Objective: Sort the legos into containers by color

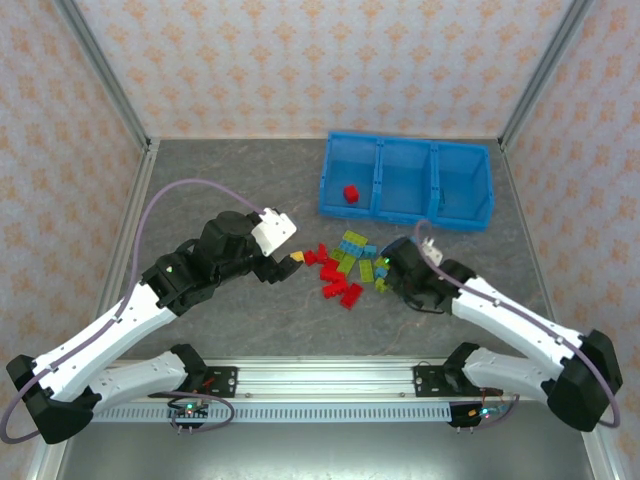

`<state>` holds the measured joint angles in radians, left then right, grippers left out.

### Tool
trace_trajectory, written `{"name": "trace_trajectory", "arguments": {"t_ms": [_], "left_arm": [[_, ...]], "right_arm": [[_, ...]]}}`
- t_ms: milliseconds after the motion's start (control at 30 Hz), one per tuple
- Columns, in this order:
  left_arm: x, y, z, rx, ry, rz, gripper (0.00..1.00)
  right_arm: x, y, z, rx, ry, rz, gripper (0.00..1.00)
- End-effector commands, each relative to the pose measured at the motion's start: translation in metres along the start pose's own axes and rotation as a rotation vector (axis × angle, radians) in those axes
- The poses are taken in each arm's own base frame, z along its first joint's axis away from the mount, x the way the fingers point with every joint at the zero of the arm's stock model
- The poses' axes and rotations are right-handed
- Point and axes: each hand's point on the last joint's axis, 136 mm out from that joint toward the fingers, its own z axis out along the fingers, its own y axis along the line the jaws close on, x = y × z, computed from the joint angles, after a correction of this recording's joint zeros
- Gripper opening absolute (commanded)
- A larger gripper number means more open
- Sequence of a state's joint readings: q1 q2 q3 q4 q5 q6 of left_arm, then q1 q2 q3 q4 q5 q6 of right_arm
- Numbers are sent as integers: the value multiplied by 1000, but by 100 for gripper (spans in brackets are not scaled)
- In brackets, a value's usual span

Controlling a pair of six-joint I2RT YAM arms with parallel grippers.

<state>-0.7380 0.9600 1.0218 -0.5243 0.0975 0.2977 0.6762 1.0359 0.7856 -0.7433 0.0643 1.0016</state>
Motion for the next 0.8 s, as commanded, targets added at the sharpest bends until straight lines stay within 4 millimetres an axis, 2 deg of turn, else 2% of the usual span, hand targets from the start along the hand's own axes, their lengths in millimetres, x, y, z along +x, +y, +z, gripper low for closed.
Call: {"name": "trace_trajectory", "arguments": {"t_ms": [0, 100, 200, 300, 400, 467, 500, 567, 667, 767], "left_arm": [[-5, -1, 0, 6, -23, 2, 85], [-4, -1, 0, 9, -20, 0, 85], [-2, -1, 0, 7, -16, 0, 85], [1, -1, 4, 2, -8, 2, 85], [5, -1, 7, -3, 6, 1, 85], [8, 1, 8, -12, 18, 6, 85], [9, 1, 8, -18, 23, 9, 85], [9, 4, 8, -30, 25, 12, 85], [9, 4, 6, -35, 19, 13, 85], [6, 2, 5, -16, 7, 7, 85]], "right_arm": [[-58, 7, -21, 16, -117, -99, 23], [-105, 30, -14, 27, -124, -168, 23], [-148, 53, 14, 48, -101, -208, 23], [-186, 66, 54, 103, -89, -217, 23], [-205, 89, 85, 102, -34, -233, 25], [-214, 98, 99, 108, -17, -229, 33], [-219, 102, 101, 113, -17, -227, 41], [-226, 104, 96, 124, -28, -227, 45], [-228, 100, 66, 114, -71, -203, 49], [-215, 83, 27, 84, -115, -165, 53]]}}
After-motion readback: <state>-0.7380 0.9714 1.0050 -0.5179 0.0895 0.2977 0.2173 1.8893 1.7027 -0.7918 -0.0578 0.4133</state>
